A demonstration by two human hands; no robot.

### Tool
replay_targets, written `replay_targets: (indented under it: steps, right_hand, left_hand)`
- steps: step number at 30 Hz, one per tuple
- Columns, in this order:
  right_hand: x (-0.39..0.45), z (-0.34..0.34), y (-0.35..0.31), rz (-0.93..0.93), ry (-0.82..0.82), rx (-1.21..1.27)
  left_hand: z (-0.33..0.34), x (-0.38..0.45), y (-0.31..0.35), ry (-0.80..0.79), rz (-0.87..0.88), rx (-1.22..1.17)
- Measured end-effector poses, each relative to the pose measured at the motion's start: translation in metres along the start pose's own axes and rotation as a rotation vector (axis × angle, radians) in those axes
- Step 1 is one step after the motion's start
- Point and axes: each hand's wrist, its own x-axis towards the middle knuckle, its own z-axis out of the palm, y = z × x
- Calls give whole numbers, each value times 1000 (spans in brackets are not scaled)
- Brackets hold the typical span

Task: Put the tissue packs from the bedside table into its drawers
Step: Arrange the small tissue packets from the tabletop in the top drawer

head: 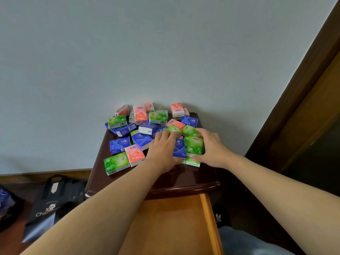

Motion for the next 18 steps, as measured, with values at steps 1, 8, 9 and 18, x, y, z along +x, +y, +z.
replay_targets:
  steps: [1,8,9,18]
  right_hand:
    - [-5,-2,-2,-15,38,5]
    - [-79,14,-37,-54,143,204]
    - [-93,21,-43,-34,116,250]
    - [-190,128,-110,223,-205,817]
  left_hand:
    - [0,-4,1,40,4,-22]
    - [12,-101,-16,281,-131,-611]
    - [15,-123,-23,273,-204,-683]
    - [45,-286,-71,231,-620,-865]
